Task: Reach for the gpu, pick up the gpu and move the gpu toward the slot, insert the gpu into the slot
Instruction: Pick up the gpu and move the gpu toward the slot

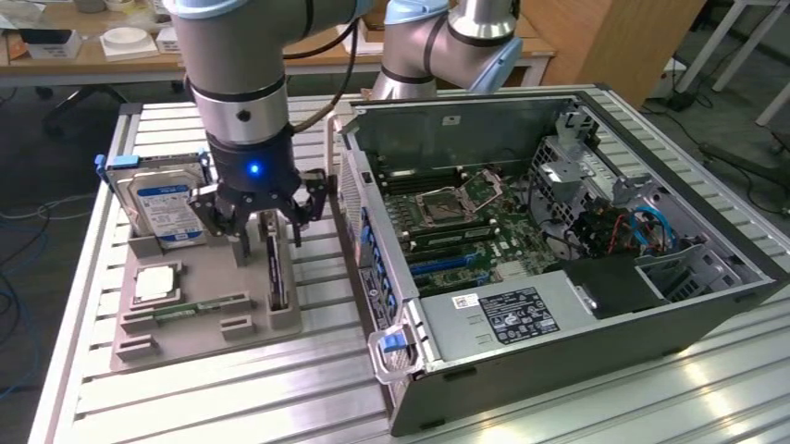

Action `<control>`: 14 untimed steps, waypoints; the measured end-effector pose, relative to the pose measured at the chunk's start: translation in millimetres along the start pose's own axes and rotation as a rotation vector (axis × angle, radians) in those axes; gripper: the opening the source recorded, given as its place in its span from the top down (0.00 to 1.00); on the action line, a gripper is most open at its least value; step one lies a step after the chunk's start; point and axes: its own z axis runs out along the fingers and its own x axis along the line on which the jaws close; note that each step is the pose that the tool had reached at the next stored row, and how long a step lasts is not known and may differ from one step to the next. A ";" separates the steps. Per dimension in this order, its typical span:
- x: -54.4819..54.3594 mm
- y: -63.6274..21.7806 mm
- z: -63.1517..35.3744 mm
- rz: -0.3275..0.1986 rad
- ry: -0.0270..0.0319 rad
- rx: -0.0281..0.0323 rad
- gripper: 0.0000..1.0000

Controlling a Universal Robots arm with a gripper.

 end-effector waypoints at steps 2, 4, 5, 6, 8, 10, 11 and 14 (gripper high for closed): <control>0.1 0.0 3.5 0.000 0.0004 0.0001 0.35; 0.2 0.0 7.2 0.000 0.0006 0.0000 0.35; 0.2 0.0 9.0 0.000 0.0008 0.0001 0.35; 0.3 0.0 10.8 0.000 0.0010 0.0001 0.35; 0.3 0.0 14.5 0.000 0.0012 0.0001 0.35; 0.4 -0.1 18.1 0.000 0.0015 0.0001 0.35; 0.5 0.0 19.9 0.000 0.0016 0.0000 0.35; 0.5 -0.1 25.3 0.000 0.0018 0.0000 0.35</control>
